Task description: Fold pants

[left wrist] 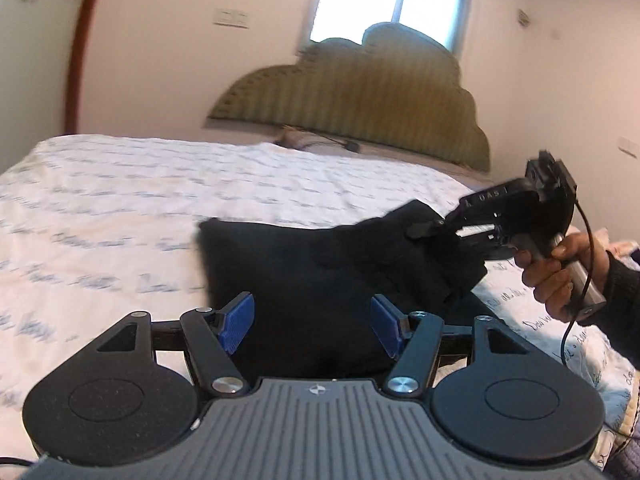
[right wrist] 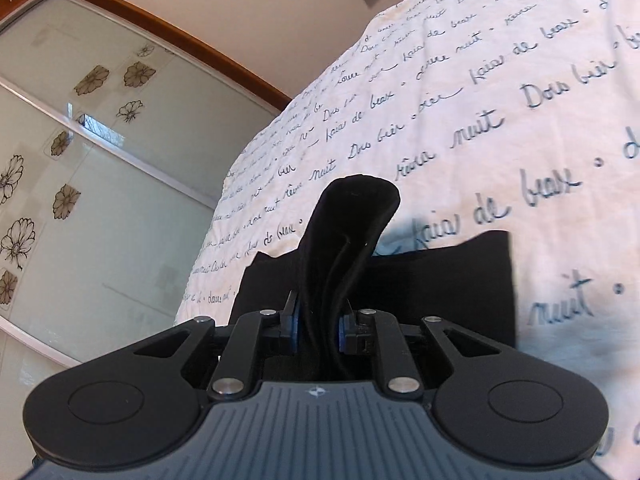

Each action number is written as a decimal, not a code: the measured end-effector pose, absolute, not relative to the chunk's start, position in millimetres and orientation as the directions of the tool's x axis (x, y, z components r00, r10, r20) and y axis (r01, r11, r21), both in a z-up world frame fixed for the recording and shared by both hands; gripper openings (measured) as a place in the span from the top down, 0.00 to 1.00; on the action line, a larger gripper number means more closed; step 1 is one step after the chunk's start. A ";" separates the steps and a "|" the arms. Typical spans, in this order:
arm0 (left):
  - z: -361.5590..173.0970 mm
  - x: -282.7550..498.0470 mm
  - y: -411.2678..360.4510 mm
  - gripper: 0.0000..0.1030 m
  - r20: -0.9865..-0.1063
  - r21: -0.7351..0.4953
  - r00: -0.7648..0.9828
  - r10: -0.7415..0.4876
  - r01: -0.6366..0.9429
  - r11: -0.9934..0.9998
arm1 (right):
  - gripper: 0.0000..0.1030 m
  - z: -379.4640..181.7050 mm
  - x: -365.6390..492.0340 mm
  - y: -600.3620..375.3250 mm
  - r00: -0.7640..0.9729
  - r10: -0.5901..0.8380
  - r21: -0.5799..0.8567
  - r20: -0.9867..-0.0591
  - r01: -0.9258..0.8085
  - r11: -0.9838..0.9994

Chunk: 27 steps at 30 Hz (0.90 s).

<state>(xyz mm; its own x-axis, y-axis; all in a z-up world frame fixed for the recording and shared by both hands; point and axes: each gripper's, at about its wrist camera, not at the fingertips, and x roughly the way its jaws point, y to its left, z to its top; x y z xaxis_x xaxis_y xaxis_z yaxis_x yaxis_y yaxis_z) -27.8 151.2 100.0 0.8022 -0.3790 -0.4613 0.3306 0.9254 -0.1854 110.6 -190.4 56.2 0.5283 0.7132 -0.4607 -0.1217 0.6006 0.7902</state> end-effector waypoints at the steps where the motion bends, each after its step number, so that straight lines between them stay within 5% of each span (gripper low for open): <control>1: 95.4 -25.1 143.6 0.34 -0.468 -0.181 0.794 -0.387 0.343 0.922 | 0.84 57.5 111.3 -193.1 0.528 0.714 0.789 -0.460 -0.126 0.602; 12: 47.8 -5.0 104.0 0.22 -0.540 -0.109 0.769 -0.342 0.339 0.935 | 0.82 27.0 113.4 -214.8 0.519 0.698 0.771 -0.493 -0.111 0.627; 17: 47.1 -4.7 102.0 0.19 -0.552 -0.099 0.766 -0.330 0.332 0.938 | 0.79 9.0 112.6 -228.5 0.527 0.734 0.829 -0.429 -0.094 0.552; 27: 71.3 -19.0 106.0 0.19 -0.477 -0.141 0.814 -0.330 0.300 0.943 | 0.78 63.7 67.4 -228.7 0.663 0.669 0.786 -0.336 -0.194 0.587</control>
<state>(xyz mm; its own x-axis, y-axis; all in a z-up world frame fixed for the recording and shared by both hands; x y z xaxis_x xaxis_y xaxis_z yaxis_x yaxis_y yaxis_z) -19.0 106.0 71.3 0.8142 -0.3303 -0.4775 0.3003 0.9434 -0.1405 67.4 -228.7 63.7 0.6630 0.6692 -0.3356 -0.1943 0.5868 0.7861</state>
